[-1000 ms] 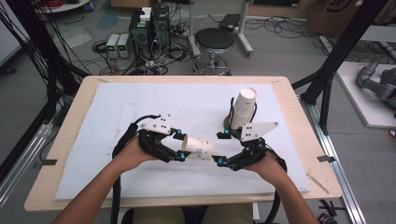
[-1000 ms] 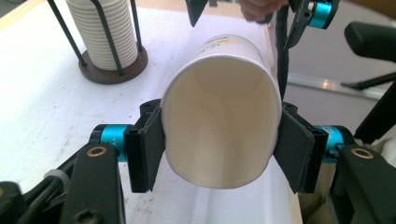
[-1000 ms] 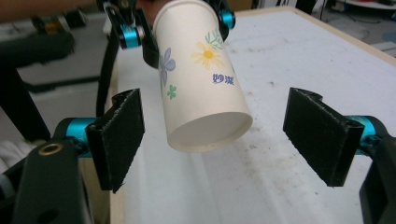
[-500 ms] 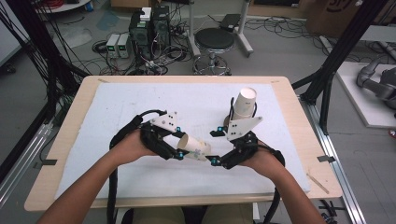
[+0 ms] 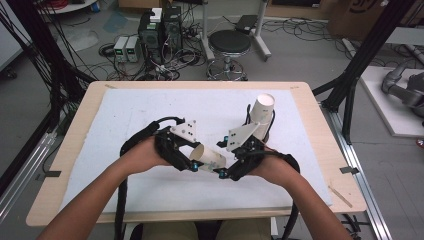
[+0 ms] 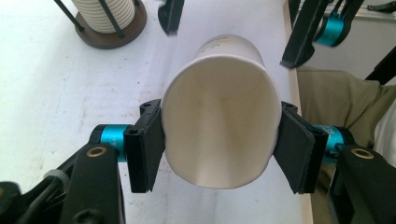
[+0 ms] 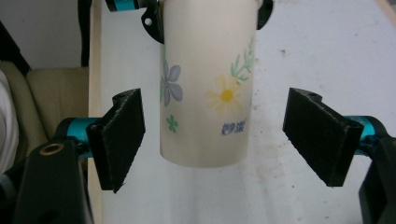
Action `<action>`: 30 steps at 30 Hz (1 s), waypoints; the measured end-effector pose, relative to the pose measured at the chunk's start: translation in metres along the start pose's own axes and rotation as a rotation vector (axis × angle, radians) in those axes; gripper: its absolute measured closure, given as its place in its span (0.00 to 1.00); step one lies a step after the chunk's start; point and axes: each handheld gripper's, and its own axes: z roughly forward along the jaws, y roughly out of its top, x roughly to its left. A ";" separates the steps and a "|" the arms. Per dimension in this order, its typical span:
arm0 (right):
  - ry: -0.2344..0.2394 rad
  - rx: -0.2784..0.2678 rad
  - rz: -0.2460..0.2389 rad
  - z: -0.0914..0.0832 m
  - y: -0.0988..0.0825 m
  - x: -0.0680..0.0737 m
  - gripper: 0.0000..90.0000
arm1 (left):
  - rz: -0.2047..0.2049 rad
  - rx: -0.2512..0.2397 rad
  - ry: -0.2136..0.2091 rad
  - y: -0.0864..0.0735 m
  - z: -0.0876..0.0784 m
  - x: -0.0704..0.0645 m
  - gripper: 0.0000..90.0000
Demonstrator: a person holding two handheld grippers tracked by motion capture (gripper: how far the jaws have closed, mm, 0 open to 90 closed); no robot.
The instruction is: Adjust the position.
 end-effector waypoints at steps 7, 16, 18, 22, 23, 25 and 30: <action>0.031 0.087 -0.014 0.016 0.007 0.002 0.31 | 0.006 0.021 -0.013 0.002 0.006 -0.001 0.43; 0.052 0.147 -0.019 0.028 0.009 0.002 0.42 | 0.012 0.033 -0.015 0.004 0.011 -0.003 0.42; 0.055 0.151 -0.020 0.029 0.008 0.002 0.42 | 0.014 0.031 -0.015 0.004 0.012 -0.003 0.42; 0.058 0.154 -0.008 0.030 0.006 0.000 0.43 | 0.007 0.013 -0.010 0.004 0.015 -0.004 0.40; 0.066 0.152 -0.002 0.030 0.005 0.000 0.43 | 0.008 0.008 -0.010 0.003 0.016 -0.004 0.39; 0.080 0.149 0.014 0.030 0.002 -0.002 0.43 | -0.016 -0.051 -0.017 0.000 0.017 -0.003 0.34; 0.082 0.142 0.060 0.024 -0.007 -0.008 0.42 | -0.075 -0.131 0.010 -0.007 0.012 0.001 0.21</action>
